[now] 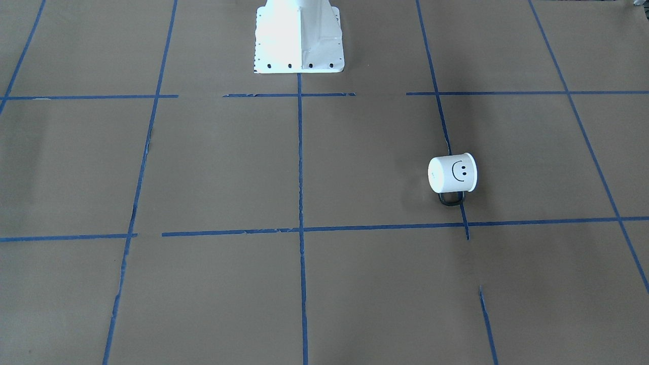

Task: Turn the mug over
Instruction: 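Move the left gripper in toward the white smiley mug lying on its side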

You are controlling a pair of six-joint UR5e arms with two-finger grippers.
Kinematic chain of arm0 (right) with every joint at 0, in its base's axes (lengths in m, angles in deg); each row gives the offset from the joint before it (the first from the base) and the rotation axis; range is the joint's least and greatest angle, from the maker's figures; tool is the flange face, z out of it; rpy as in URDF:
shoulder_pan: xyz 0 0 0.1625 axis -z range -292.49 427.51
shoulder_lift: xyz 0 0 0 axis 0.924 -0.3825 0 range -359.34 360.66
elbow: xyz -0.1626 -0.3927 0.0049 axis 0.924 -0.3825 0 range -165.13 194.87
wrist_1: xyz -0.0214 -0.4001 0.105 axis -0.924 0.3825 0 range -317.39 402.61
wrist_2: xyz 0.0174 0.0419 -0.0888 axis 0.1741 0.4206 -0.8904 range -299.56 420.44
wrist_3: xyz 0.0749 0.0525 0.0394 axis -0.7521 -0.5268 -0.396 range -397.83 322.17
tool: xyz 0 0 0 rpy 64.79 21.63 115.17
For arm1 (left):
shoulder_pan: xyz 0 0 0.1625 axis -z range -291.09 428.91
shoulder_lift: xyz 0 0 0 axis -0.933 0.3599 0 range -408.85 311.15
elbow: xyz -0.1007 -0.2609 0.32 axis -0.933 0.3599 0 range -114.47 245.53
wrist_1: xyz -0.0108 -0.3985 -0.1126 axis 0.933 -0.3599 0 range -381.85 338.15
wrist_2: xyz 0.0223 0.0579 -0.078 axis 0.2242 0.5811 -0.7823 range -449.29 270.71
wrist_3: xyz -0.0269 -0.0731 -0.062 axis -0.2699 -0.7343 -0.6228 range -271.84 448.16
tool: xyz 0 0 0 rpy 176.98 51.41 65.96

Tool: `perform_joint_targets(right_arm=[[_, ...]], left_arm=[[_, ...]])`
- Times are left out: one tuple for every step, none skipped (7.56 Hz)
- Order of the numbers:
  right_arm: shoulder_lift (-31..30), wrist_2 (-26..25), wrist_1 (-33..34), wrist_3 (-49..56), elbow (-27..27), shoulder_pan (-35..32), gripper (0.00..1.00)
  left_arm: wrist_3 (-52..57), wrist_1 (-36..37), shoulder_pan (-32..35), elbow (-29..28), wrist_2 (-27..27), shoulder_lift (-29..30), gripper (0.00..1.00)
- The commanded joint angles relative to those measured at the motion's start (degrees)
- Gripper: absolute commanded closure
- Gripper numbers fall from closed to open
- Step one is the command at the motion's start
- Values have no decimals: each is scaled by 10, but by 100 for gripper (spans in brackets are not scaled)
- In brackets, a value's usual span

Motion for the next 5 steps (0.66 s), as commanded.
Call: perform_joint_targets(right_arm=[[-1, 0, 0, 0, 0, 0, 0], [0, 0, 0, 0, 0, 0, 0], [0, 0, 0, 0, 0, 0, 0], [0, 0, 0, 0, -1, 0, 0], [0, 0, 0, 0, 0, 0, 0]], left_arm=[[1, -2, -5, 5, -2, 2, 0], [1, -15, -6, -1, -2, 7, 0], [0, -22, -7, -3, -12, 7, 0], [0, -31, -12, 1, -22, 14, 0], [-10, -36, -52, 4, -23, 33, 0]])
